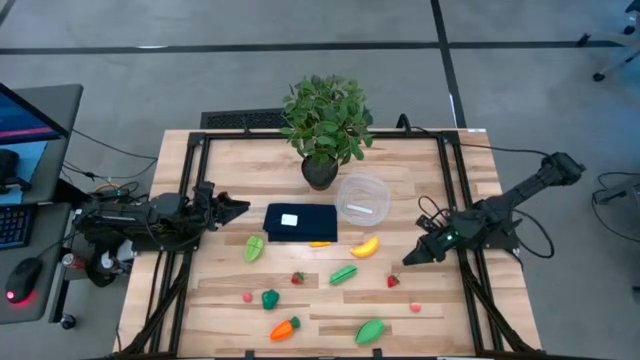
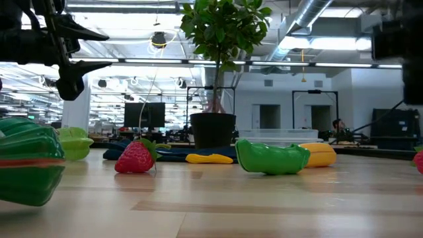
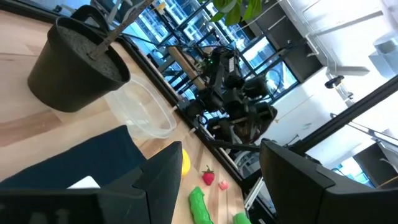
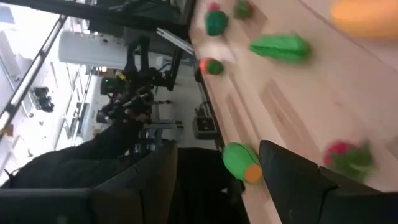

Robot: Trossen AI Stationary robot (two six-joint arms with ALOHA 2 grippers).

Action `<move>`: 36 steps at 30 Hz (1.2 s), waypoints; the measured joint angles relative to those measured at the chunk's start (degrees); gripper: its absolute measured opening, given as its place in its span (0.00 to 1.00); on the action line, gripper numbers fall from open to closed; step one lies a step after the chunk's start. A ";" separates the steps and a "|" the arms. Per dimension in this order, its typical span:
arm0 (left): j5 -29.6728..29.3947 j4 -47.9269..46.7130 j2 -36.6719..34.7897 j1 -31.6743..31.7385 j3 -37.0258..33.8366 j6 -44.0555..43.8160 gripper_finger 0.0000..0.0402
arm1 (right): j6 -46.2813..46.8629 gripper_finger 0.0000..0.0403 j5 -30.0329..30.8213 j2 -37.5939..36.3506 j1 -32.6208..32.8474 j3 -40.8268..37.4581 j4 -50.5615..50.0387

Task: Pick and placing Produce into tupperware
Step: Put the pink peach into the transparent container

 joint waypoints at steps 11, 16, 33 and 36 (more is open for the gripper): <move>-0.05 -0.02 0.00 -0.01 0.01 0.00 0.51 | -13.88 0.55 -0.04 11.44 0.36 21.92 -31.79; -0.07 -0.02 0.00 -0.01 -0.01 -0.02 0.51 | -11.86 0.55 3.11 19.44 1.31 29.15 -47.87; -0.54 -0.02 0.00 0.00 0.00 2.88 0.51 | -8.72 0.55 -14.83 37.30 -4.27 32.70 -51.03; -0.57 -0.02 0.00 0.01 -0.01 2.89 0.51 | -12.26 0.55 -18.16 38.53 -4.98 32.70 -50.78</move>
